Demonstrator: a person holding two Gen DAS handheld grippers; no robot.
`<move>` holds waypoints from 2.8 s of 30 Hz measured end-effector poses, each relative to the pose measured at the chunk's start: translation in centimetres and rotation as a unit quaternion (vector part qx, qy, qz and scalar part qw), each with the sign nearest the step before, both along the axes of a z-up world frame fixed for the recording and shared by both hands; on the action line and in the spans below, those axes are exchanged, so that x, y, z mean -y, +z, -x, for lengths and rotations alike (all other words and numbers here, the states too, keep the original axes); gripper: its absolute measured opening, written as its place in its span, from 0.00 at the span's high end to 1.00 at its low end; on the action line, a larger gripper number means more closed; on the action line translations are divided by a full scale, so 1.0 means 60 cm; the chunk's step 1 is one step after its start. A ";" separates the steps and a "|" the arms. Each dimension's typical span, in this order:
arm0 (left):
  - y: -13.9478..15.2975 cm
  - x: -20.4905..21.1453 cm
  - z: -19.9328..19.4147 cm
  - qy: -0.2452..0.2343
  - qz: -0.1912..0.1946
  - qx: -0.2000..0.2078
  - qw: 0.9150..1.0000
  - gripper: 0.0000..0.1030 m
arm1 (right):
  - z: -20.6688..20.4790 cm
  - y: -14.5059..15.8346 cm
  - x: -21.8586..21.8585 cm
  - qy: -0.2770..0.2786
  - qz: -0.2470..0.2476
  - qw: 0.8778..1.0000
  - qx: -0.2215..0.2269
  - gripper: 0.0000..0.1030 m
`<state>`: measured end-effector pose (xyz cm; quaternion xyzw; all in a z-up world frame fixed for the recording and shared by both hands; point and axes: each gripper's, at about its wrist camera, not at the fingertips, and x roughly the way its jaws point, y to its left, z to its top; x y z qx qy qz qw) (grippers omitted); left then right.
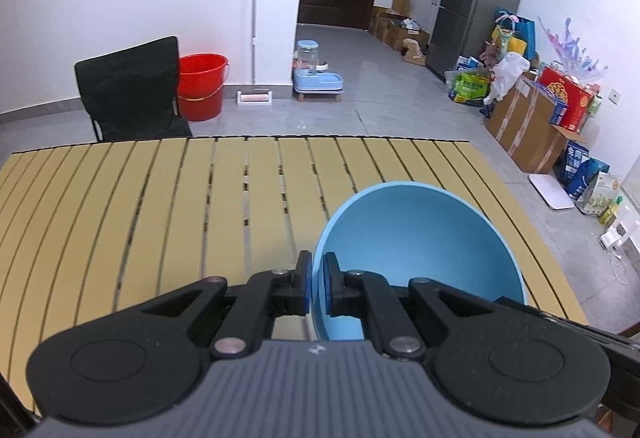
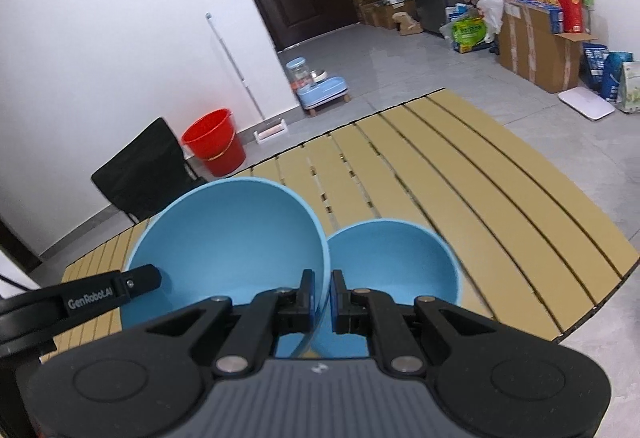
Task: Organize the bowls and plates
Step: 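Lift the blue bowl with both grippers and carry it to the nested bowls, then lower the blue bowl into the nested bowls and open both grippers, then move both open grippers to the rim of the nested blue bowl stack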
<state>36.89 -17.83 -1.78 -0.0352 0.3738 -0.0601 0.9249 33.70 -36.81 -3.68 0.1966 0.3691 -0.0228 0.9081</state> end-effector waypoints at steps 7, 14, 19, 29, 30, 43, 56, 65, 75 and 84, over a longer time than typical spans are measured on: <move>-0.024 0.059 -0.027 -0.033 -0.009 -0.004 0.999 0.94 | -0.001 -0.021 0.047 -0.035 -0.005 0.999 0.000 0.93; -0.069 0.094 -0.058 -0.051 -0.011 -0.029 0.998 0.94 | -0.017 -0.056 0.078 -0.058 0.003 0.998 -0.020 0.93; -0.095 0.103 -0.072 -0.060 -0.009 -0.042 0.997 0.94 | -0.026 -0.073 0.083 -0.064 0.021 0.997 -0.028 0.93; -0.126 0.116 -0.074 -0.069 -0.022 -0.053 0.996 0.93 | -0.035 -0.095 0.071 -0.067 0.049 0.996 -0.040 0.93; -0.129 0.118 -0.072 -0.071 -0.026 -0.051 0.996 0.93 | -0.037 -0.094 0.072 -0.067 0.051 0.996 -0.040 0.93; -0.141 0.132 -0.068 -0.079 -0.046 -0.042 0.995 0.93 | -0.039 -0.106 0.061 -0.070 0.058 0.995 -0.047 0.93; -0.112 0.110 -0.058 -0.072 -0.016 -0.034 0.997 0.82 | -0.022 -0.097 0.066 -0.069 0.043 0.996 -0.033 0.83; -0.078 0.076 -0.028 -0.051 -0.016 -0.013 0.998 0.58 | 0.010 -0.075 0.063 -0.071 0.042 0.996 -0.018 0.56; -0.048 0.039 0.023 -0.028 -0.019 0.020 0.999 0.24 | 0.047 -0.048 0.055 -0.063 0.044 0.997 -0.005 0.17; -0.030 0.022 0.057 -0.014 -0.020 0.035 0.999 0.00 | 0.070 -0.036 0.049 -0.057 0.043 0.997 -0.004 0.00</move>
